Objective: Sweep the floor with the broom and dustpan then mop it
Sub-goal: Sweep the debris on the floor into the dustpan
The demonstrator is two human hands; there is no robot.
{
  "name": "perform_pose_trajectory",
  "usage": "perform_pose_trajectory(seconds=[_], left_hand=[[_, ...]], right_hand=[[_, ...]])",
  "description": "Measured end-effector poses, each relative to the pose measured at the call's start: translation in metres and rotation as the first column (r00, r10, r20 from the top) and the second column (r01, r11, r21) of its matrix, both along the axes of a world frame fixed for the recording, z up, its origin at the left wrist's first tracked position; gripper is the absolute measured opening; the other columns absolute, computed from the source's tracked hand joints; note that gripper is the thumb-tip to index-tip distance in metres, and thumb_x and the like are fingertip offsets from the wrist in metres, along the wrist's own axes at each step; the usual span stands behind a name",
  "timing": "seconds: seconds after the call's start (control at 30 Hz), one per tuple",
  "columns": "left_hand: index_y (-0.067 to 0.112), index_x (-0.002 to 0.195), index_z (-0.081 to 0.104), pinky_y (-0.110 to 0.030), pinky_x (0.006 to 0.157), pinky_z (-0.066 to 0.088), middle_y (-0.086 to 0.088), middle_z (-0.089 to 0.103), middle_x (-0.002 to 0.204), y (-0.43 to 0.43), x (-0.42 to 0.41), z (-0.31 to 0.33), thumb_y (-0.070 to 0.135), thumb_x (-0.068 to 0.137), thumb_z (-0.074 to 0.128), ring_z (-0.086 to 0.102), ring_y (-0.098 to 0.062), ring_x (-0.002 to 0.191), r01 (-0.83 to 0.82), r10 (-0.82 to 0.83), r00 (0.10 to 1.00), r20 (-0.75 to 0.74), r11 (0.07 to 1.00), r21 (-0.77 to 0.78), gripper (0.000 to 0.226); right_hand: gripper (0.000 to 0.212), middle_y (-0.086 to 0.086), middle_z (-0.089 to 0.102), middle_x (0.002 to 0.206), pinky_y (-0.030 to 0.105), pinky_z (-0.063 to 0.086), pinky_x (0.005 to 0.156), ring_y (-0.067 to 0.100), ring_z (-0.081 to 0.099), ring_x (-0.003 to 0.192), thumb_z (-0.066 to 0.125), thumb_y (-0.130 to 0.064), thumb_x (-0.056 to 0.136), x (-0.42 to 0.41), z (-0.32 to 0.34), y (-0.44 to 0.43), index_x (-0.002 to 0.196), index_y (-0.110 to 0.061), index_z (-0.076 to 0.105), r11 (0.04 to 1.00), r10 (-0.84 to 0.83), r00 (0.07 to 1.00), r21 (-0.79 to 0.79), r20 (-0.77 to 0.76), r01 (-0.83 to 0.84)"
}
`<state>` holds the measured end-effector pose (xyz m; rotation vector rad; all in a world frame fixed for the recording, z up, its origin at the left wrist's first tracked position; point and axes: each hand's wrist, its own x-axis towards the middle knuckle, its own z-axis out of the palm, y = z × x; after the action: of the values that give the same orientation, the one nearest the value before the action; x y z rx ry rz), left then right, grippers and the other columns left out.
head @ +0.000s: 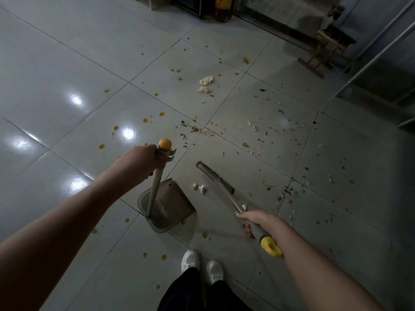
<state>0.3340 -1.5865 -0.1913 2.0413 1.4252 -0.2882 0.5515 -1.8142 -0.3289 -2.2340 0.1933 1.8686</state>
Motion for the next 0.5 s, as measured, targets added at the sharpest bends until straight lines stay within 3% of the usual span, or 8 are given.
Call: perform_pose_trajectory(seconds=[0.1, 0.27, 0.5], left_hand=[[0.020, 0.078, 0.049, -0.015, 0.035, 0.032, -0.001, 0.050, 0.060, 0.006, -0.003, 0.005, 0.031, 0.092, 0.052, 0.047, -0.009, 0.047, -0.005, 0.005, 1.000, -0.006, 1.000, -0.015, 0.019], [0.015, 0.086, 0.051, -0.018, 0.036, 0.036, -0.003, 0.051, 0.061, 0.014, -0.002, 0.012, 0.031, 0.093, 0.051, 0.048, -0.012, 0.047, -0.025, 0.023, 0.998, -0.052, 0.999, -0.041, 0.018], [0.006, 0.102, 0.056, -0.021, 0.040, 0.035, -0.007, 0.049, 0.065, 0.012, 0.002, 0.023, 0.037, 0.093, 0.049, 0.045, -0.015, 0.051, -0.120, 0.111, 0.991, -0.076, 0.985, -0.123, 0.034]], right_hand=[[0.038, 0.001, 0.041, 0.030, 0.011, 0.035, 0.028, 0.010, 0.039, 0.020, 0.051, -0.028, 0.097, 0.013, 0.006, 0.011, 0.067, -0.008, 0.043, 0.996, -0.090, 0.987, -0.027, -0.132, 0.087], [0.052, 0.002, 0.044, 0.038, 0.012, 0.035, 0.025, 0.009, 0.042, 0.023, 0.043, -0.026, 0.097, 0.036, 0.016, 0.045, 0.052, -0.002, 0.049, 0.938, -0.339, 0.837, -0.089, -0.429, 0.335], [0.040, 0.004, 0.049, 0.044, 0.014, 0.037, 0.026, 0.010, 0.047, 0.026, 0.045, -0.025, 0.095, 0.041, -0.001, 0.077, 0.065, 0.000, 0.050, 0.905, -0.397, 0.710, -0.121, -0.581, 0.408]])
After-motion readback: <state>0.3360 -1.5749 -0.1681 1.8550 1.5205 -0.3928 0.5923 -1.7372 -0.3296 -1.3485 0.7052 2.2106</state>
